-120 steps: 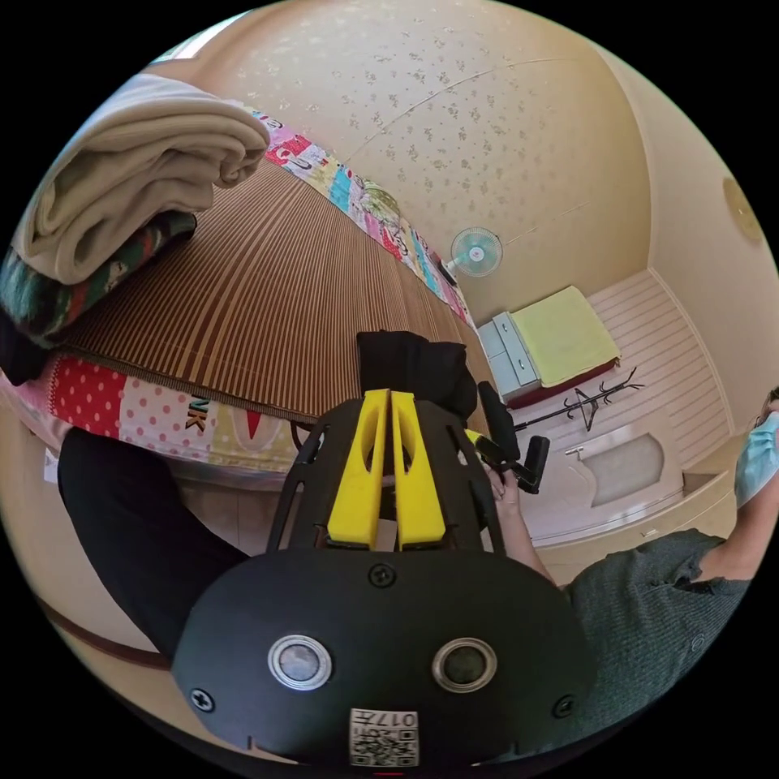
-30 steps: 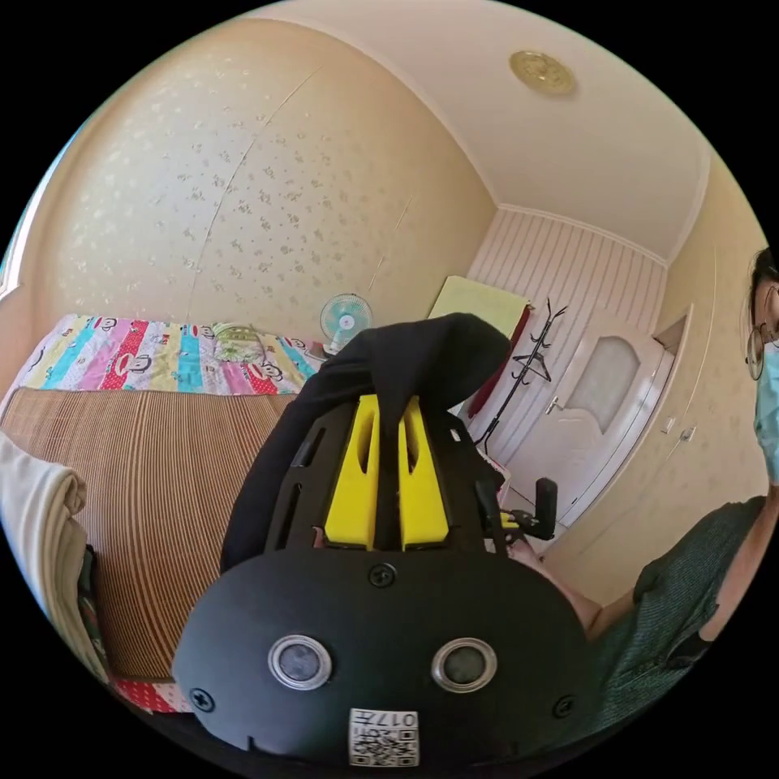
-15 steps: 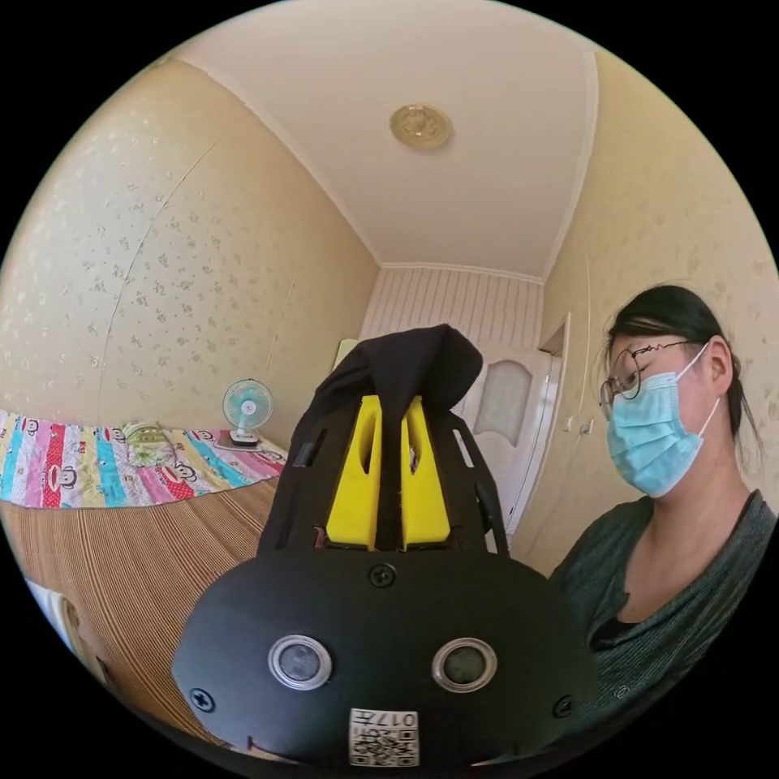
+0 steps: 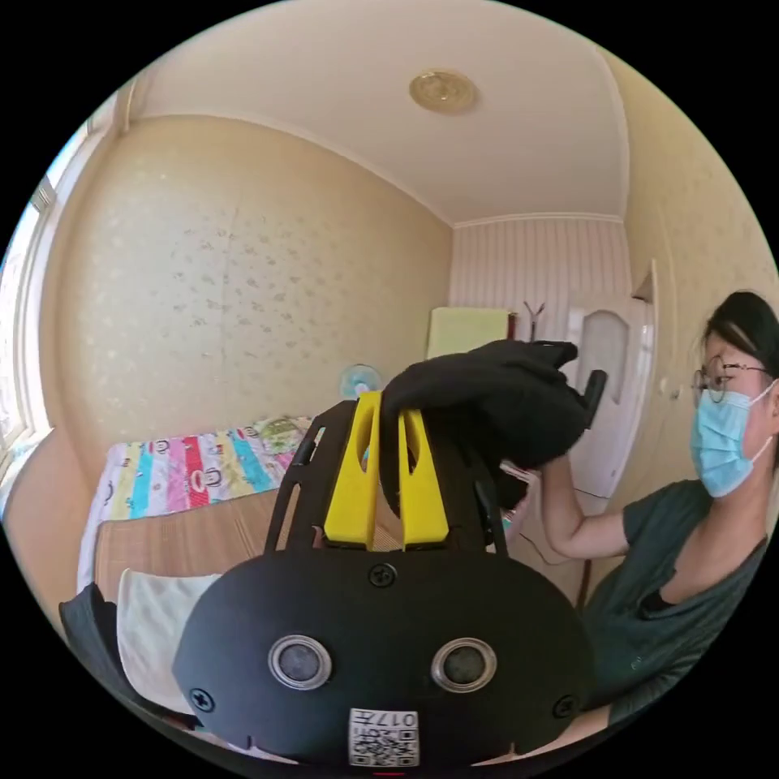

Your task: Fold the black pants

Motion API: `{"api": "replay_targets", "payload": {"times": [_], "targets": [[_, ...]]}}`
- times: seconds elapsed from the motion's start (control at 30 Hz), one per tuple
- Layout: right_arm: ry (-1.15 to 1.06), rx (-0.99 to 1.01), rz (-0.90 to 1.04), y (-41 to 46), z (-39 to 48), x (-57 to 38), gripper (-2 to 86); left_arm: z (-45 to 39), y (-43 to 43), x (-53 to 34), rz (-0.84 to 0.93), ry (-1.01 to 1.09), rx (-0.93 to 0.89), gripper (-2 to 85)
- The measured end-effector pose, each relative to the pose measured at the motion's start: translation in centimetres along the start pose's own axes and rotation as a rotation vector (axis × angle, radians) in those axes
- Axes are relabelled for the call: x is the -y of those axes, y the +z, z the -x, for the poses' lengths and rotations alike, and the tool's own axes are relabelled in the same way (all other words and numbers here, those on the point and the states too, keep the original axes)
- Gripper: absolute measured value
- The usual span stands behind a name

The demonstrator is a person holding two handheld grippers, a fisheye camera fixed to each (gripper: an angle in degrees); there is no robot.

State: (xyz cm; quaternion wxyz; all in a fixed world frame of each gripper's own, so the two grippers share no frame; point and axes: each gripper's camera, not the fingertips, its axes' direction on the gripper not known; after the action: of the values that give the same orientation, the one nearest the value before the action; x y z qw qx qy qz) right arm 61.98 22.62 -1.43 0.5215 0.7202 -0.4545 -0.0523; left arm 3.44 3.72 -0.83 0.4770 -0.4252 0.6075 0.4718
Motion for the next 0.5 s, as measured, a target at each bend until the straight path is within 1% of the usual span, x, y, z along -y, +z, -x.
{"api": "replay_targets", "payload": {"times": [0.07, 0.1, 0.17, 0.2, 0.27, 0.33, 0.43, 0.5], "targets": [[-0.032, -0.053, -0.060, -2.4, 2.3, 0.1, 4.8, -2.1, -3.0, -1.6, -0.188, -0.048, 0.079, 3.9], [-0.050, -0.095, -0.113, -4.2, 3.6, -0.7, 5.0, -2.7, -3.8, -2.4, -0.248, -0.063, 0.085, 3.9], [-0.044, -0.127, -0.195, -6.9, 4.5, -2.7, 5.2, -4.7, -6.0, -6.2, -0.470, -0.128, 0.083, 4.1], [-0.033, -0.122, -0.235, -8.5, 4.3, -4.2, 5.3, -5.1, -6.3, -7.3, -0.518, -0.149, 0.080, 4.1], [-0.008, -0.089, -0.253, -10.1, 3.5, -6.5, 5.4, -5.8, -6.9, -11.5, -0.662, -0.230, 0.063, 4.2], [0.029, -0.087, -0.231, -11.0, 2.3, -8.5, 5.4, -6.3, -6.4, -13.8, -0.711, -0.244, 0.069, 4.4], [0.071, -0.164, -0.198, -10.3, 0.3, -11.6, 5.4, -6.3, -3.6, -14.3, -0.647, -0.215, 0.134, 4.4], [0.105, -0.202, -0.218, -6.7, -2.8, -13.1, 5.5, -5.0, -0.2, -12.9, -0.611, -0.172, 0.153, 4.3]]}}
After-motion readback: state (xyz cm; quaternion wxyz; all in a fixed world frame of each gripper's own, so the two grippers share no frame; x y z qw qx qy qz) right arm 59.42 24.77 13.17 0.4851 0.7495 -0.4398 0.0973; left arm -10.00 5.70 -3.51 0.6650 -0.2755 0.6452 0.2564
